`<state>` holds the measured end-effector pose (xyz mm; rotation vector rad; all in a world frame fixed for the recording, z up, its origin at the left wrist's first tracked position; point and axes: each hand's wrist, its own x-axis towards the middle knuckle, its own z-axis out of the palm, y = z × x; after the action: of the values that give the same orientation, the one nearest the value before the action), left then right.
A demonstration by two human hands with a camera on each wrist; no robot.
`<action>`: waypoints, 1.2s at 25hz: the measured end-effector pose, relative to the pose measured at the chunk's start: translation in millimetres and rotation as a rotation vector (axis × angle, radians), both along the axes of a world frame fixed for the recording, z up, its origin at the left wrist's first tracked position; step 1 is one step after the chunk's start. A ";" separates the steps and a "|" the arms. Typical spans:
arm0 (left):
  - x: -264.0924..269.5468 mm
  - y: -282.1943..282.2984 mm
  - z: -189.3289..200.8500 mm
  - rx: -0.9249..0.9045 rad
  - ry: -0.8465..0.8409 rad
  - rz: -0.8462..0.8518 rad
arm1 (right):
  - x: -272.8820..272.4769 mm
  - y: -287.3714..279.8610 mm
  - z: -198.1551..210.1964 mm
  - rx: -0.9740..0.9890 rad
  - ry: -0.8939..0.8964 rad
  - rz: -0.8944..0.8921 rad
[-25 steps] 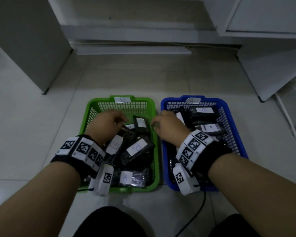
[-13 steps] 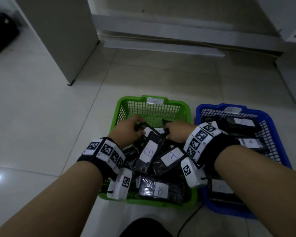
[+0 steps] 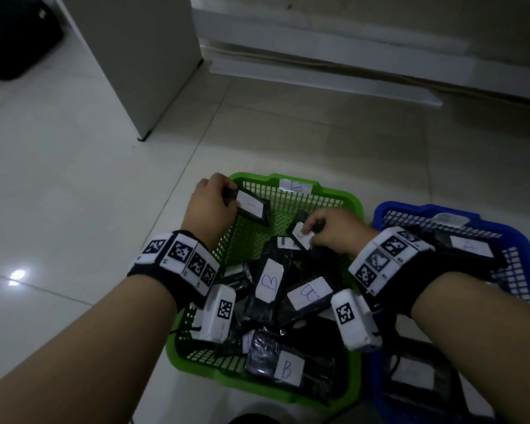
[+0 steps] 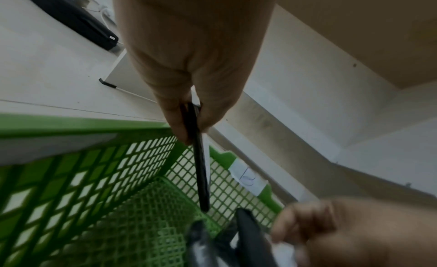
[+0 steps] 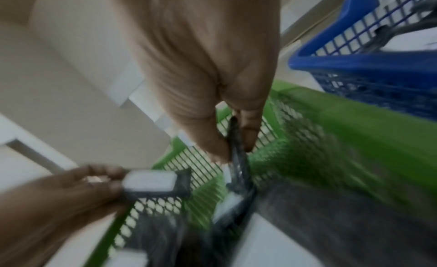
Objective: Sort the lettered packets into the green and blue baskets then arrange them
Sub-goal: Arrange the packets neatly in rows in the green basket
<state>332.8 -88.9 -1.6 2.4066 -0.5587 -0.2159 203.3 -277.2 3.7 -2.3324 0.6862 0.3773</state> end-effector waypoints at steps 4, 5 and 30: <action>-1.2 -12.2 -6.5 0.117 0.054 -0.102 | 10.8 -8.4 12.6 -0.078 -0.068 -0.069; -1.4 -16.0 -7.0 0.184 0.061 -0.162 | 10.4 -9.2 13.1 -0.084 -0.084 -0.084; -5.5 -32.3 -7.5 0.899 0.166 -0.776 | 23.5 5.9 -20.1 -0.509 0.361 0.549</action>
<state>327.3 -121.2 -9.1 2.7903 -1.5510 -1.1981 226.8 -271.3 -16.4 -2.9680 0.3031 0.9840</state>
